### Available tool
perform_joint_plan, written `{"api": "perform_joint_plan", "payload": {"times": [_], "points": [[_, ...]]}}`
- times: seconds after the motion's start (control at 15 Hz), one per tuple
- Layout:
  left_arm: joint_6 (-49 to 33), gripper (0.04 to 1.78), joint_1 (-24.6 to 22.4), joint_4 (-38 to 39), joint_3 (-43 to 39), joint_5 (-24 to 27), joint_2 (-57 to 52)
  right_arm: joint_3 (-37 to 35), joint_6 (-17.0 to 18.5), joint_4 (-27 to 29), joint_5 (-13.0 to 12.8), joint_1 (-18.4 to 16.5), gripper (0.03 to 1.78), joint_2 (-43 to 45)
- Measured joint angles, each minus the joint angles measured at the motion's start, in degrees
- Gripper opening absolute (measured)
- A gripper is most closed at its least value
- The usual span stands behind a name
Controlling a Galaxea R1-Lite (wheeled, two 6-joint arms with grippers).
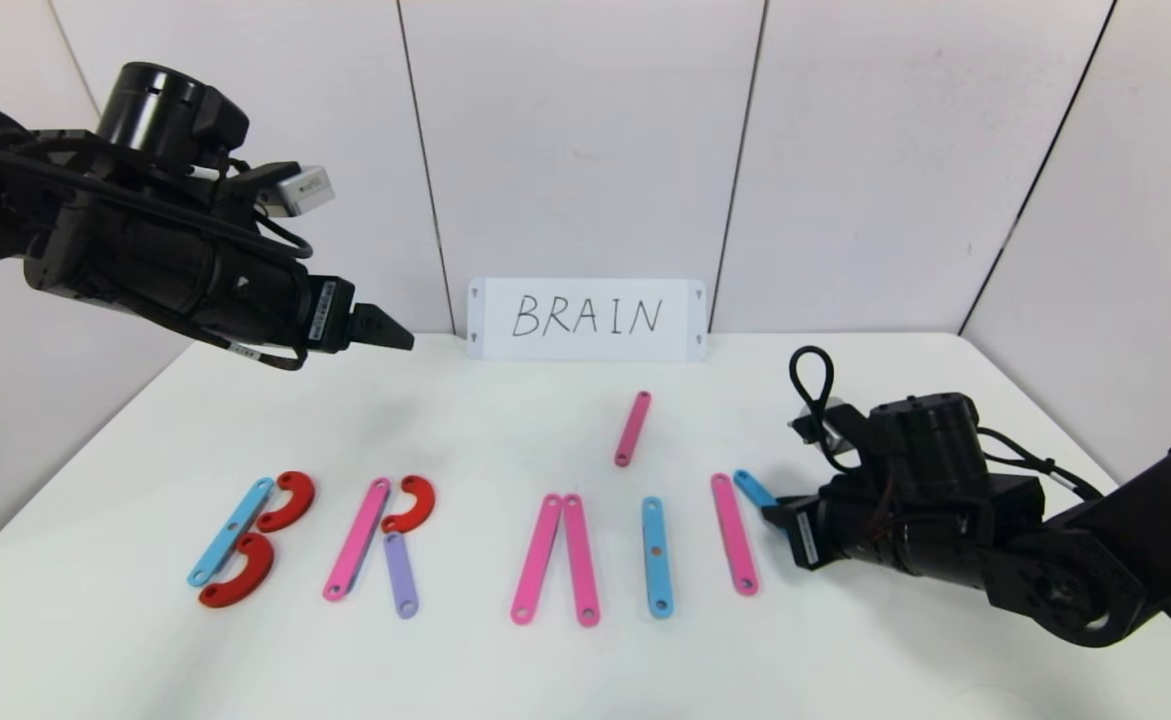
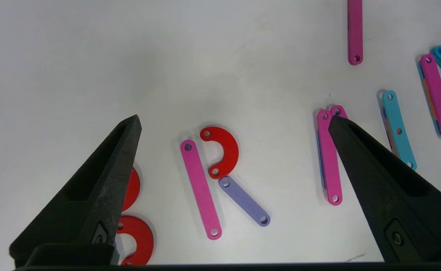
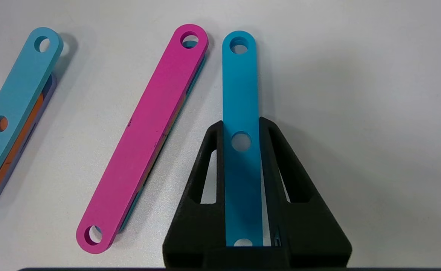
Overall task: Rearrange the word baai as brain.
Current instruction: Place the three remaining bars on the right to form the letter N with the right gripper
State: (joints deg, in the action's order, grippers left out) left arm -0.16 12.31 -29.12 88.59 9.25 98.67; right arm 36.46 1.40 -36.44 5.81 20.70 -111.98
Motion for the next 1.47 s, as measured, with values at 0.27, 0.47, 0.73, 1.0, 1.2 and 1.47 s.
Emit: {"api": "perform_joint_plan", "payload": {"times": [0.27,0.47,0.73,1.0,1.2,1.47], "points": [[0.00,1.74,0.06,-0.04,0.00,0.02,0.02,-0.11,0.07,0.00,-0.06,-0.15,0.79,0.05],[0.00,1.74,0.26,0.16,-0.28,-0.11,0.02,-0.16,0.11,0.00,-0.06,-0.45,1.31,0.44],[0.00,1.74,0.41,0.18,-0.37,-0.18,0.00,1.71,0.55,0.09,-0.06,-1.11,1.69,1.12],[0.00,1.74,0.44,0.21,-0.37,-0.18,0.00,7.74,0.94,1.61,-1.30,-0.04,1.74,1.18],[-0.06,1.74,0.50,0.24,-0.37,-0.24,0.00,15.41,2.69,7.09,-4.50,3.05,1.74,-0.37],[-0.06,1.74,0.50,0.27,-0.37,-0.24,-0.09,28.15,6.97,13.68,-9.61,6.75,1.74,-5.72]]}}
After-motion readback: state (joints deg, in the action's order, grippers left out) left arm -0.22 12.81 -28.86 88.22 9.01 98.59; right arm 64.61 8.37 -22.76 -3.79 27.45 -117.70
